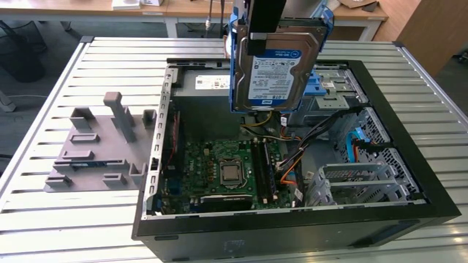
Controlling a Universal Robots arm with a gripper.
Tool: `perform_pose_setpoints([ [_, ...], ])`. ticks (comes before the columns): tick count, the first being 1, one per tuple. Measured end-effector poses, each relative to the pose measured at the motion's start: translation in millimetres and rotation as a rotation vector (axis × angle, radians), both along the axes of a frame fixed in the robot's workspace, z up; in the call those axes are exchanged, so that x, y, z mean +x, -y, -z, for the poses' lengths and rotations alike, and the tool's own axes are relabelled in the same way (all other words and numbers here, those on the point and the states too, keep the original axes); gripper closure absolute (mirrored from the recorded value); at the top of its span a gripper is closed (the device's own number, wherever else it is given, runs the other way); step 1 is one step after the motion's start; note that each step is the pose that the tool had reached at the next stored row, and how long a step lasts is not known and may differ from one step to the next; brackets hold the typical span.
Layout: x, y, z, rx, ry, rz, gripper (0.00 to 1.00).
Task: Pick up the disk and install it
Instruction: 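Insert the disk into the insertion slot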
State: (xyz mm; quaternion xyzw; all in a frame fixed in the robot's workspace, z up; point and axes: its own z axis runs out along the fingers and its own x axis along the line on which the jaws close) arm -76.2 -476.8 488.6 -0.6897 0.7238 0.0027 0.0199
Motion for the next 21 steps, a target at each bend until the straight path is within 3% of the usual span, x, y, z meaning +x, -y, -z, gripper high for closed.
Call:
perform_pose_setpoints([
  [6,0.0,0.2,0.0,0.0000,0.0000,0.000,0.64],
  [11,6.0,5.0,0.1,0.0000,-0.0013,0.000,0.64],
  [21,9.4,25.5,1.7,-0.0002,-0.0020,0.002,0.64],
])
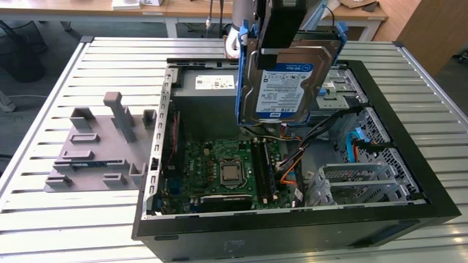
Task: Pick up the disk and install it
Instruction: 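Insert the disk into the insertion slot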
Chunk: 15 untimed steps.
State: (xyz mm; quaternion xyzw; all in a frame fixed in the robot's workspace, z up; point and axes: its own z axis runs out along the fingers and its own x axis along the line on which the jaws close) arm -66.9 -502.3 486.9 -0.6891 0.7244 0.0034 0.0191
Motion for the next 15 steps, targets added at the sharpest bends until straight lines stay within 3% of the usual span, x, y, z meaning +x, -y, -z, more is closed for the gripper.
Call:
perform_pose_setpoints([
  [5,5.4,2.0,0.9,-0.0058,-0.0052,0.000,0.64],
  [15,7.7,27.0,6.1,-0.0057,-0.0056,0.001,0.64],
])
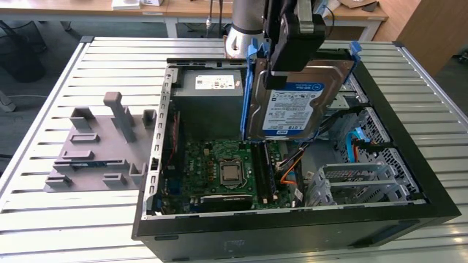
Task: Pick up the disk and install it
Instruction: 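Insert the disk into the insertion slot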
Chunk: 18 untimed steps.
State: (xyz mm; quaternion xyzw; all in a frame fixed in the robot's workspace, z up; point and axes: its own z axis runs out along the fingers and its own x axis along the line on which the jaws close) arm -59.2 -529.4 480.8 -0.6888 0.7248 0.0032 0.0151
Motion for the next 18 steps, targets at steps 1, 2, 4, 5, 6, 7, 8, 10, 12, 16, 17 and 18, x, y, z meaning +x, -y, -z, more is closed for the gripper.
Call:
perform_pose_setpoints([
  [1,0.7,1.6,0.4,0.0000,0.0000,0.000,0.64],
  [2,2.2,2.4,0.6,0.0001,0.0000,0.000,0.64],
  [4,6.5,3.4,0.9,0.0001,-0.0001,0.000,0.64],
  [5,8.7,3.8,0.9,0.0000,-0.0002,0.000,0.64],
  [6,10.6,4.4,0.9,-0.0002,-0.0003,0.000,0.64],
  [7,11.9,5.0,1.1,-0.0002,-0.0003,0.000,0.64],
  [8,12.7,5.6,1.3,-0.0001,-0.0003,0.000,0.64],
  [10,13.4,7.9,1.6,-0.0001,-0.0003,0.001,0.64],
  [12,13.8,11.6,2.0,-0.0001,-0.0003,0.002,0.64],
  [16,14.4,18.4,2.7,-0.0001,-0.0003,0.003,0.64],
  [17,14.8,19.8,2.7,-0.0002,-0.0003,0.004,0.64],
  [18,15.6,20.9,2.8,-0.0002,-0.0003,0.004,0.64],
])
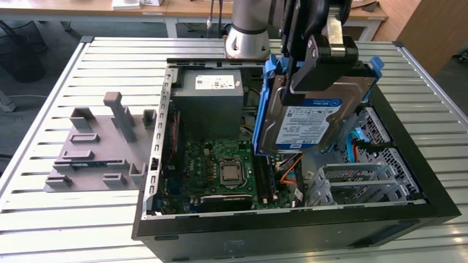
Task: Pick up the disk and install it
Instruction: 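Insert the disk into the insertion slot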
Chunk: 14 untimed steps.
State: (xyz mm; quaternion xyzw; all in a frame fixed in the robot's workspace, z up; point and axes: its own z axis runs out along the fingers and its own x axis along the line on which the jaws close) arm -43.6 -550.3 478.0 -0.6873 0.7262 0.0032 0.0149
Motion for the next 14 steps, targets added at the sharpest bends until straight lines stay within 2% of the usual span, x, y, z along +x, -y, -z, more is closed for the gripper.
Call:
perform_pose_setpoints([
  [4,7.9,1.1,0.3,0.0001,-0.0003,0.000,0.64],
  [9,8.4,1.3,0.3,0.0001,-0.0004,0.000,0.64],
  [11,8.5,3.3,0.4,0.0000,-0.0005,0.000,0.64],
  [14,8.6,8.9,1.1,0.0002,-0.0004,0.000,0.64],
])
